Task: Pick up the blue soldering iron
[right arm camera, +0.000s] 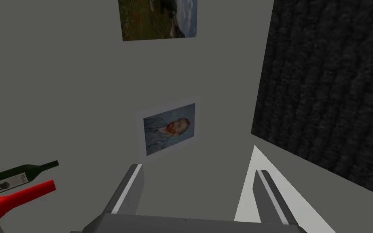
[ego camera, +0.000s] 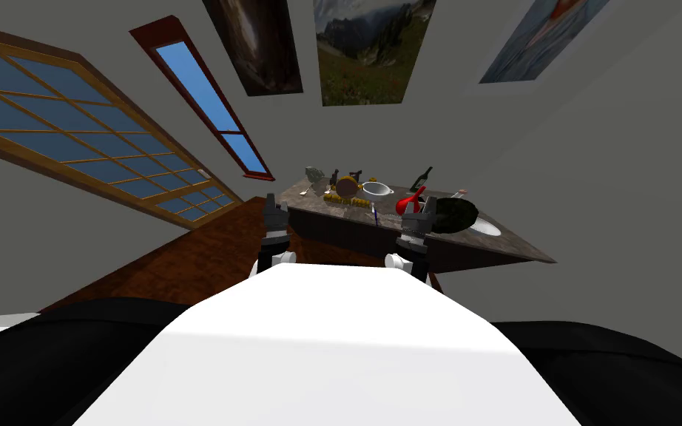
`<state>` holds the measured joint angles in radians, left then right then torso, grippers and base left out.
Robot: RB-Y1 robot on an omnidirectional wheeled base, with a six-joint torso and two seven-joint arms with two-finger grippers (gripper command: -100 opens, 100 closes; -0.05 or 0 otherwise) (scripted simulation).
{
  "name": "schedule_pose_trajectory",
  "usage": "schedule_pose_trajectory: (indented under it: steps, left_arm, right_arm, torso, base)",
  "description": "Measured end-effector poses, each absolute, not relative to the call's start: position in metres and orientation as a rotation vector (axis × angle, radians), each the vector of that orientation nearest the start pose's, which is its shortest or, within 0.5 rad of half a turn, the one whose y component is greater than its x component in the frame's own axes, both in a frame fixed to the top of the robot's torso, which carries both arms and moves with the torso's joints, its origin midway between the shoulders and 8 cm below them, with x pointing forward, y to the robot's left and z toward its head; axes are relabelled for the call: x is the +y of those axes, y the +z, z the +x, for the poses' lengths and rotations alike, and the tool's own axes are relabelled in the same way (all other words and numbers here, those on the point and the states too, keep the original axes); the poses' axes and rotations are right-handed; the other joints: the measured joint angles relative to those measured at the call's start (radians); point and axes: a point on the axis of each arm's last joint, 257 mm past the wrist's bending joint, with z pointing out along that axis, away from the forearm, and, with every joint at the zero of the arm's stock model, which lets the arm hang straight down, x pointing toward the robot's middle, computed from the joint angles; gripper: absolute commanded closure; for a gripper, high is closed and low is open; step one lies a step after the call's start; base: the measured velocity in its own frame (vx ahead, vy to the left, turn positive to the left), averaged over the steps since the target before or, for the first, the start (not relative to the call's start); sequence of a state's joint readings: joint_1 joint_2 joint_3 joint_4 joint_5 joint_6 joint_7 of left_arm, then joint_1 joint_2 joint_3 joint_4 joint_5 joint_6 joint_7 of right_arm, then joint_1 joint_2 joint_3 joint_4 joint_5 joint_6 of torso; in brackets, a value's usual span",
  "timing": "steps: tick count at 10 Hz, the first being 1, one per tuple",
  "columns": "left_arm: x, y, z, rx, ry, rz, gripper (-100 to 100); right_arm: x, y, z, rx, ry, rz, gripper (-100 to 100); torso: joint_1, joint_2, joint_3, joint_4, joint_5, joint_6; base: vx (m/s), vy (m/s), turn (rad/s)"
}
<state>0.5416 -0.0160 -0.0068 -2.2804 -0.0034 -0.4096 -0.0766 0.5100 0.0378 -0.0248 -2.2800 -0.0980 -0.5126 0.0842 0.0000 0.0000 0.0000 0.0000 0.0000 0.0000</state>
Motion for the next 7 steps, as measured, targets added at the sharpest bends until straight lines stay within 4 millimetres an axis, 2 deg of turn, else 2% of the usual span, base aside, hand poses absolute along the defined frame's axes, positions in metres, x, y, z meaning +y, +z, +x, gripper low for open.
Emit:
schedule_pose_trajectory:
  steps: [2, 5, 7]
  left_arm:
    - [0.286, -0.007, 0.355, 0.709, -1.191, -0.739, 0]
    - [0.286, -0.007, 0.355, 0.709, -1.191, -0.739, 0]
    - [0.286, -0.007, 0.355, 0.709, -1.191, -0.739, 0]
  right_arm:
    - [-0.299, 0.022, 0.342, 0.575, 1.286, 0.704, -100]
    - [-0.293, 0.015, 0.358, 0.642, 1.375, 0.743, -100]
    - [-0.290, 0.009, 0.367, 0.674, 1.432, 0.789, -100]
  torso:
    - [-0.002, 0.005, 0.003, 0.001, 0.000, 0.000]
    - [-0.005, 0.011, 0.006, 0.002, -0.001, 0.000]
    - [-0.004, 0.010, 0.006, 0.002, -0.001, 0.000]
  base:
    - [-0.117, -0.036, 0.064]
    - [-0.180, -0.059, 0.086]
    - [-0.113, -0.052, 0.059]
